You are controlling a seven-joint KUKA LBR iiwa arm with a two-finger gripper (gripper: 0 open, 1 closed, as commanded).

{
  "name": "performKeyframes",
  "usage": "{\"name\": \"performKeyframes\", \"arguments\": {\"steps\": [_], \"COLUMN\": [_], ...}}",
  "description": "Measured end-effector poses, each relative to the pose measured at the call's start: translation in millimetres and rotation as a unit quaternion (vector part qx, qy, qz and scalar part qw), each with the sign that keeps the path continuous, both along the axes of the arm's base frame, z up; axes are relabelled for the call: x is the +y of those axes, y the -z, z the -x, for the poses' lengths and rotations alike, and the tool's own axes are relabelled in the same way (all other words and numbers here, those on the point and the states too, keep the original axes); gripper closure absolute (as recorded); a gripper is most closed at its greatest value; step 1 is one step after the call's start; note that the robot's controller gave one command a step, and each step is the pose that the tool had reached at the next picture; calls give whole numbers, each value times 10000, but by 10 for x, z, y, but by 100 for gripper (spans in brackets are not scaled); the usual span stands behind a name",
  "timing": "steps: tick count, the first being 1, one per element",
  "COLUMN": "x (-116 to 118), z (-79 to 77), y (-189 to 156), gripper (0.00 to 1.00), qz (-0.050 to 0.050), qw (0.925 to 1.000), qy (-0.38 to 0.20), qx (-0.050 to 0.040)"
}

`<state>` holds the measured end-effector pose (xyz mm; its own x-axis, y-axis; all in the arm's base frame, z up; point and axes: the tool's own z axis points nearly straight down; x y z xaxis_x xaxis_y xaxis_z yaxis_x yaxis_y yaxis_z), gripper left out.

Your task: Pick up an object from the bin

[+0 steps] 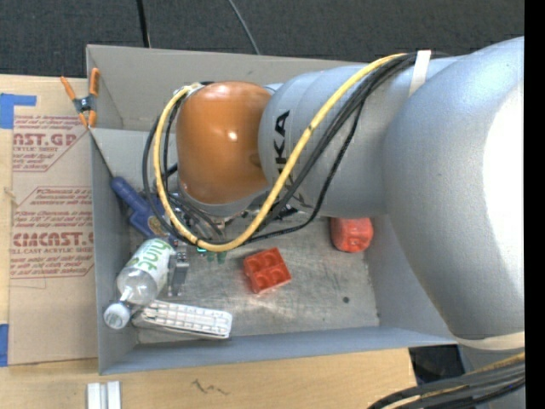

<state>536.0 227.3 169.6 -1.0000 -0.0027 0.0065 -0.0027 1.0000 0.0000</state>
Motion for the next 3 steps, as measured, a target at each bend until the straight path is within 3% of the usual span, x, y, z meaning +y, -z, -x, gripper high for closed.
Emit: {"name": "performKeyframes", "arguments": {"steps": [1,2,3], "x": [-9,6,25], "z": [-22,-84,-62], "y": [-43,42,114], "gripper": [0,0,0], "qz": [-8,-9,-9], "qw": [10000,9958,9845], "qy": [7,-910,-1756], "qx": [-36,-51,-40]}}
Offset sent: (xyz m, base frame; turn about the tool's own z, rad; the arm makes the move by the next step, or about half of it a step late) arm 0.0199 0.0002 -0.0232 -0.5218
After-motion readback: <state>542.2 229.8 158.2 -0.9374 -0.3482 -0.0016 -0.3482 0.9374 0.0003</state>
